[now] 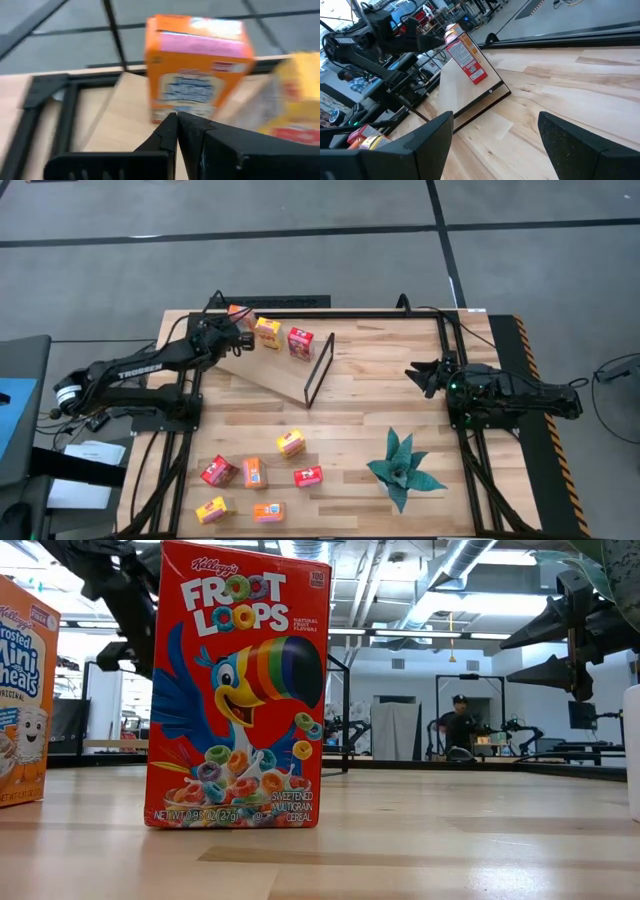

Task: Stack cereal on shelf
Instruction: Put the top orange cereal box aligned with the other orange cereal box on the shelf

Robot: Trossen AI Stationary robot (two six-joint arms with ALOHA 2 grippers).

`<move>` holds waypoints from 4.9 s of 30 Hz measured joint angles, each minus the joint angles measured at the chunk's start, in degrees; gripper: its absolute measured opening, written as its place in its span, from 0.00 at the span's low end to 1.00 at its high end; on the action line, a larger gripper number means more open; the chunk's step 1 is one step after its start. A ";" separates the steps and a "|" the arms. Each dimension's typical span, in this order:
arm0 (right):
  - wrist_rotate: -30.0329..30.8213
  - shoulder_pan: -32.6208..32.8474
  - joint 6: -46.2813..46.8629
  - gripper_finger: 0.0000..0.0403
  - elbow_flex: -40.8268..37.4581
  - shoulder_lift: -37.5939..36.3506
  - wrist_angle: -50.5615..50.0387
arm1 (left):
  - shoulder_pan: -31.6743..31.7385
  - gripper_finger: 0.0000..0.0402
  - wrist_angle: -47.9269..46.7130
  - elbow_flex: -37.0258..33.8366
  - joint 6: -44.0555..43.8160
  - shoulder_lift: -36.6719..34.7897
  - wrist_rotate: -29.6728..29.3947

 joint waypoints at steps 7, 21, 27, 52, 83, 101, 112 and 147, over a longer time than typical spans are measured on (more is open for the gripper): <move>0.00 0.00 -0.01 0.79 -0.01 -0.01 0.02 | -3.94 0.00 3.59 0.04 -2.48 -9.86 3.84; -0.27 0.06 -4.71 0.79 -0.01 5.21 9.24 | -14.76 0.00 13.67 0.64 2.21 -21.80 10.14; -0.73 0.13 -4.70 0.79 -0.01 8.23 9.41 | -22.32 0.00 13.67 6.88 -1.01 -19.85 30.36; -1.75 0.11 -4.72 0.79 -0.01 10.50 9.26 | -56.15 0.47 -28.52 42.64 -17.29 10.76 46.67; -1.68 0.09 -4.72 0.79 -0.01 10.50 6.43 | -70.84 0.53 -39.95 42.69 25.42 28.47 30.63; -1.70 0.09 -4.74 0.79 -0.01 10.50 6.40 | -72.66 0.53 -40.54 42.62 47.00 32.93 31.25; -1.71 0.09 -4.72 0.79 -0.01 10.50 4.82 | -72.45 0.53 -40.00 42.62 55.05 32.93 26.19; -1.73 0.09 -4.70 0.79 -0.01 10.50 4.74 | -72.23 0.53 -35.75 37.89 60.68 32.93 27.75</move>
